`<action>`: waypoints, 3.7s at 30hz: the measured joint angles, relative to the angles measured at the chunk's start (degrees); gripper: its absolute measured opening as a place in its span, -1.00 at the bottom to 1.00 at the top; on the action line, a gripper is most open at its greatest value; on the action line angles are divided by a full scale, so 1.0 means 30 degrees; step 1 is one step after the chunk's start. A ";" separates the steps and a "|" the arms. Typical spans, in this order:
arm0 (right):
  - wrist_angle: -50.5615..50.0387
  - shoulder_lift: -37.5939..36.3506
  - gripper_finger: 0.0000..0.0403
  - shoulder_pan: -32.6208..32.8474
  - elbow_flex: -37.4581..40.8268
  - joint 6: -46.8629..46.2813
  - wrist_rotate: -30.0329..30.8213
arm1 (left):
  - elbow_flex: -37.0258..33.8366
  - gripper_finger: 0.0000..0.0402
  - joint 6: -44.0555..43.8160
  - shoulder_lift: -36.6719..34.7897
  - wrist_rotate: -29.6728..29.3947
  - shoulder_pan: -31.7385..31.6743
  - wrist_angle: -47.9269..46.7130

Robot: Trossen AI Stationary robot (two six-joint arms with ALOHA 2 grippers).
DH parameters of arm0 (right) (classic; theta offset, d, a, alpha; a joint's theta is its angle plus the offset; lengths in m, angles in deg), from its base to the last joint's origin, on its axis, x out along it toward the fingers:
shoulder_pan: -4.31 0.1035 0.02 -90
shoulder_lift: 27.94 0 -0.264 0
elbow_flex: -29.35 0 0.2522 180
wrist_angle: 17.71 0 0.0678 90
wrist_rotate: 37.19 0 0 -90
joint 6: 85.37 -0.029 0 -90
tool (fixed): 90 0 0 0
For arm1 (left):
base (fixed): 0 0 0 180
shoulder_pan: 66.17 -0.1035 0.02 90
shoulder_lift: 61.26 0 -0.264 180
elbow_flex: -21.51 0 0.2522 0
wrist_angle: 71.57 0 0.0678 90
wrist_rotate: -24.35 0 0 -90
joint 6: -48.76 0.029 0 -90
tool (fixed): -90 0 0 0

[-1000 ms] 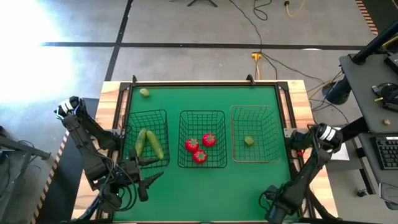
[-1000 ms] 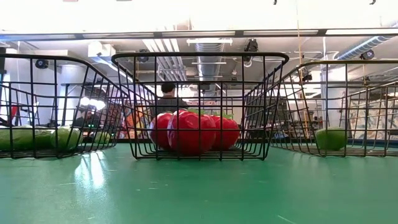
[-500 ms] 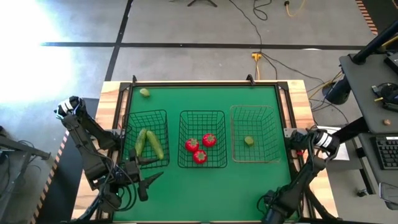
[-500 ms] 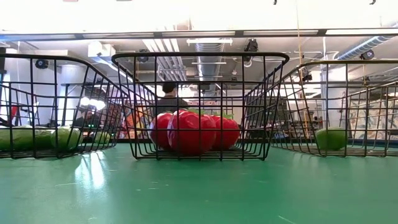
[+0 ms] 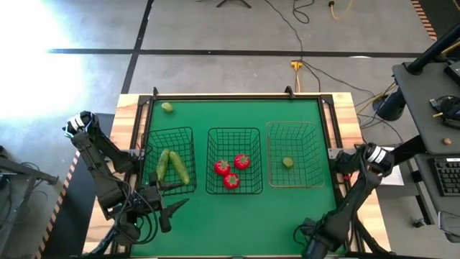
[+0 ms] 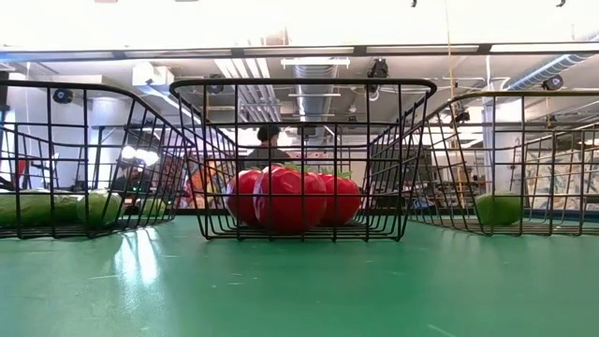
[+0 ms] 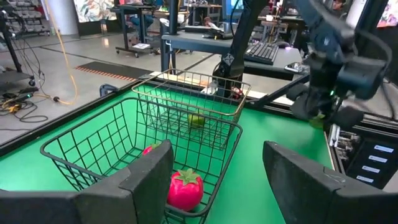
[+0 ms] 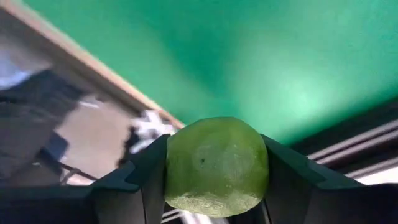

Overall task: Sort produce into baskets
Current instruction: Put the bottom lime into the gold wire basket, then put the lime into the gold wire basket

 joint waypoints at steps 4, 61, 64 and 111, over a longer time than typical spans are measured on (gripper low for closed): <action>-0.2068 -0.1429 0.00 -0.1147 -0.2048 0.2347 0.3356 | 0.0000 0.15 0.0000 0.0000 -0.0005 0.0000 0.0000; -0.0547 -0.7280 0.36 -1.8768 0.6482 1.9684 1.1388 | -0.0026 0.15 1.0880 -0.3616 2.0615 -3.4391 -0.7410; -0.0823 -0.7288 0.51 -1.8768 0.6254 1.9874 1.1384 | -0.0029 0.15 1.1234 -0.2626 2.1066 -3.5620 -0.7386; -0.1890 -0.8781 0.81 -1.0003 0.2098 1.8939 1.4114 | 0.1042 0.15 -0.1895 0.6346 1.6062 -3.6506 -0.4481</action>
